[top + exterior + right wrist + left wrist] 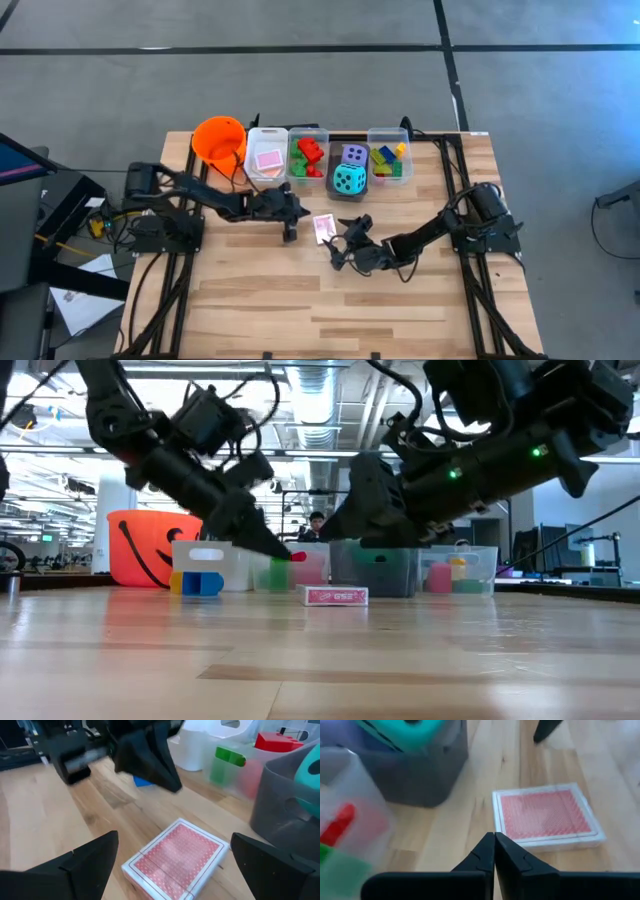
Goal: Pick & Place Toys
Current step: Put the red playing card box into the white bin
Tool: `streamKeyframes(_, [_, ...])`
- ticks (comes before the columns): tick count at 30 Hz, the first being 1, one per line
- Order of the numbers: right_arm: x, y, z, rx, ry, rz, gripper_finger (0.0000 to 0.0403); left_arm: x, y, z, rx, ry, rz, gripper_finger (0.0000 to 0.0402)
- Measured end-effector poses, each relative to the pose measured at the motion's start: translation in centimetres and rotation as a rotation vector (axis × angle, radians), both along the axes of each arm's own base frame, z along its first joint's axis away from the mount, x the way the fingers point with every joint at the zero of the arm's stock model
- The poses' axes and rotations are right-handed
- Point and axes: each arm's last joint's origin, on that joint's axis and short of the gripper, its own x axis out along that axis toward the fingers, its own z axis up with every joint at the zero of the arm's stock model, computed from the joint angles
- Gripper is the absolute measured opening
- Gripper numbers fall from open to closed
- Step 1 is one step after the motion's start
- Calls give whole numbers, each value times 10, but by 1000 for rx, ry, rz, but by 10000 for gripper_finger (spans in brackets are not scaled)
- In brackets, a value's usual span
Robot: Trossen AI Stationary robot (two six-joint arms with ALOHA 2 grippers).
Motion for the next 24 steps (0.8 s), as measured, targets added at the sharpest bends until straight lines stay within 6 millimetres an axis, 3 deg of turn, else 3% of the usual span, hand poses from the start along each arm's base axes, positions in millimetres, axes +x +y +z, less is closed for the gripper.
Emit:
streamKeyframes(6, [-1,0,-1,-3,12,-1,379,8,2,-23,0,-17,0,0])
streamKeyframes(17, [-2,-7,-7,48,41,-25,379,19,21,-35,-5,-27,49,0])
streamKeyframes(24, [-2,-16,-11,104,79,-28,379,22,16,-43,-44,55,-8,0])
